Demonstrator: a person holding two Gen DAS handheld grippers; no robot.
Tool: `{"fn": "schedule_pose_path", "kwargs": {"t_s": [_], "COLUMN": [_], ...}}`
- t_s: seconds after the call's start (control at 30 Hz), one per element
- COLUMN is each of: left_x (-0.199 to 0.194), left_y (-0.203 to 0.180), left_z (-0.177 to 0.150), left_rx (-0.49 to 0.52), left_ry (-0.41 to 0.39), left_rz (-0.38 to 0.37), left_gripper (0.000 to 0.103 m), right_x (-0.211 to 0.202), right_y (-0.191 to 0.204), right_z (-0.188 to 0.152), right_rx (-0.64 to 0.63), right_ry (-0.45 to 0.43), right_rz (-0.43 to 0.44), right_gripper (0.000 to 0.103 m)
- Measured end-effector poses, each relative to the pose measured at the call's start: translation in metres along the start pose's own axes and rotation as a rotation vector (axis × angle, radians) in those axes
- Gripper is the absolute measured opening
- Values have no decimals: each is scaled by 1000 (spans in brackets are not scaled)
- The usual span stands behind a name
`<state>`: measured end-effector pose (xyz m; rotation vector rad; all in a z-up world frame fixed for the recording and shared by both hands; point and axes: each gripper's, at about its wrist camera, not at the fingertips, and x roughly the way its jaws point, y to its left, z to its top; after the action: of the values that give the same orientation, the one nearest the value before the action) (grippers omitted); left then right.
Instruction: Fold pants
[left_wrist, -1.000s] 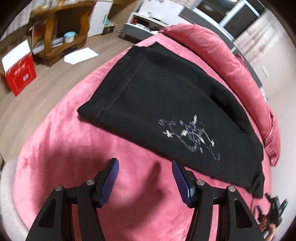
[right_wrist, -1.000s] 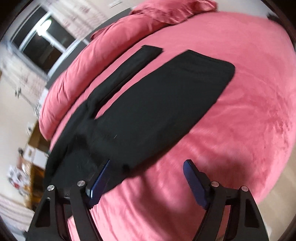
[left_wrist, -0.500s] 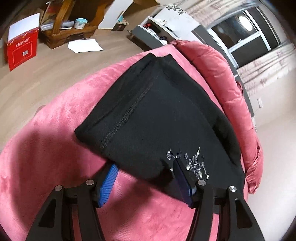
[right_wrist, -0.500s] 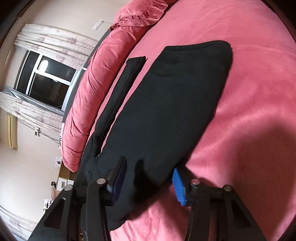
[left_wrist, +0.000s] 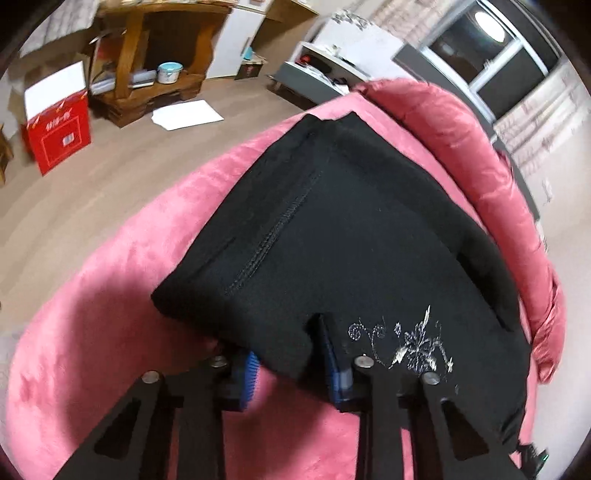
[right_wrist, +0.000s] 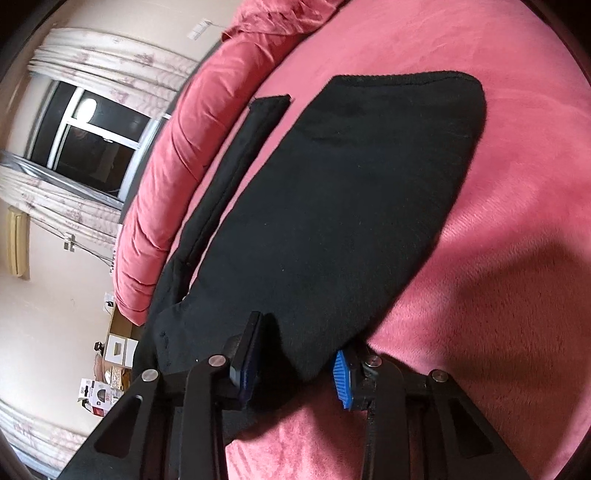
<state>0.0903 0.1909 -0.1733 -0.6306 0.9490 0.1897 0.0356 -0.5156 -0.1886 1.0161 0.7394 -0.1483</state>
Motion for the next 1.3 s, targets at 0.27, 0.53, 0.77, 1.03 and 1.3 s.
{"fn": "schedule_pose_path", "kwargs": {"t_s": [0.27,0.53,0.77,1.03,1.3], "left_x": [-35,-76,-73,-63,-63], "left_y": [2,23,55,43,37], "left_z": [22,12,-19,-28,-21], "left_rx": [42,77,71,107,128], "left_ry": [13,21,88,49,42], "left_rz": [-66,-87,-25,27,102], "left_gripper": [6,6,6,38,7], "right_x": [-39,-83,-85,-100,-106], "right_y": [34,47,1,-39,-55], "right_z": [3,-5,-38,-24,18], "right_rx": [-168,-235,-175,-4,42], "right_ry": [-123,-127,-4,-89,-135], "right_rz": [-109,-134,-198,-93,-248], "right_gripper": [9,8,9,48,10]}}
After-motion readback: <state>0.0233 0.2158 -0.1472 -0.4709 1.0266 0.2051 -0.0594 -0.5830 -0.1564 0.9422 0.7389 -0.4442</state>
